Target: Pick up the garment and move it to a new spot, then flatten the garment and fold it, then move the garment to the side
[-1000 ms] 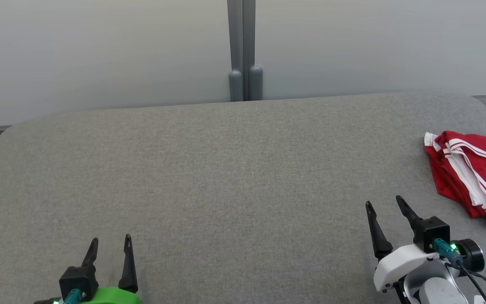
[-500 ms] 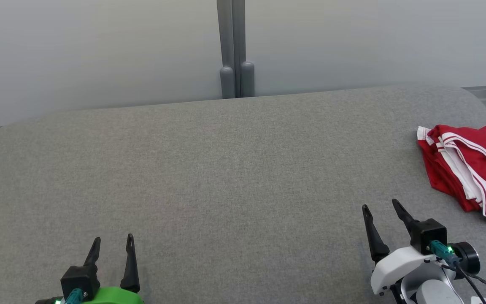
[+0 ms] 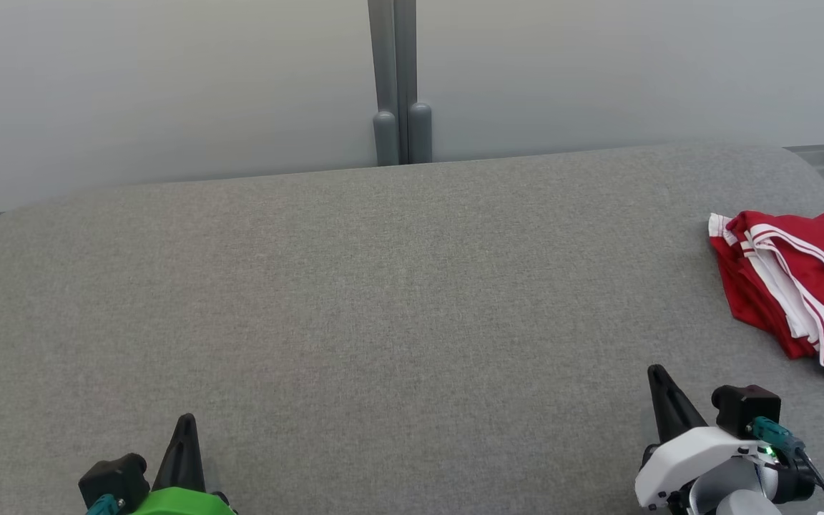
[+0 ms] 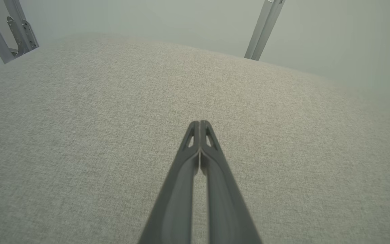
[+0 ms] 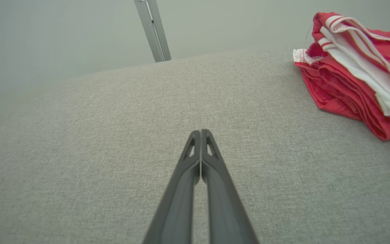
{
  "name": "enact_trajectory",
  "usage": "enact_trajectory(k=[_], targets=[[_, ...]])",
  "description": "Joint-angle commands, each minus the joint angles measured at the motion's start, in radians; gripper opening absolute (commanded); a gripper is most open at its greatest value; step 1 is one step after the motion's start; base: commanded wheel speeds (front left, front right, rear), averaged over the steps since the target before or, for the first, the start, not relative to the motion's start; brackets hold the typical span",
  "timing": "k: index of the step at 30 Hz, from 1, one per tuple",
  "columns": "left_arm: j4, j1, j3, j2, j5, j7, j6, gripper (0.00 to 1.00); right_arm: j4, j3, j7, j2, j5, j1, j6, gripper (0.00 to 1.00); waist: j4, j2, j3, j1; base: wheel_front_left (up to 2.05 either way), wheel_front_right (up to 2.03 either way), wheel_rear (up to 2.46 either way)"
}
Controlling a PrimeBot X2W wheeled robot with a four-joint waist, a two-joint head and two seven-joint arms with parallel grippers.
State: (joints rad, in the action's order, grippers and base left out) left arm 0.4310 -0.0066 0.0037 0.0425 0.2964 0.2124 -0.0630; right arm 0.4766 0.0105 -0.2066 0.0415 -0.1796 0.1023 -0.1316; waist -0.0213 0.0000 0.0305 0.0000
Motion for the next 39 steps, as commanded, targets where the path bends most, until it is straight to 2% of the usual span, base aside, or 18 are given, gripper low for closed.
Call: enact_trajectory(k=[1, 21, 39], targets=[[-0.022, -0.023, 0.008, 0.003, 0.041, -0.006, -0.009, 0.00, -0.025, 0.005, 0.009, 0.004, -0.044, 0.022, 0.000, 0.00, 0.000, 0.0000, 0.000, 0.0000, 0.00, 0.00, 0.00], [-0.073, -0.043, 0.028, 0.005, 0.381, -0.082, -0.025, 0.00, -0.087, 0.027, 0.088, 0.006, -0.414, 0.015, 0.000, 0.00, 0.004, 0.0000, -0.006, 0.0000, 0.00, 0.00, 0.00], [-0.103, -0.061, 0.047, 0.007, 0.615, -0.141, -0.036, 0.00, -0.122, 0.049, 0.150, 0.007, -0.668, 0.018, 0.001, 0.00, 0.007, 0.0000, -0.011, 0.0000, 0.00, 0.00, 0.00]])
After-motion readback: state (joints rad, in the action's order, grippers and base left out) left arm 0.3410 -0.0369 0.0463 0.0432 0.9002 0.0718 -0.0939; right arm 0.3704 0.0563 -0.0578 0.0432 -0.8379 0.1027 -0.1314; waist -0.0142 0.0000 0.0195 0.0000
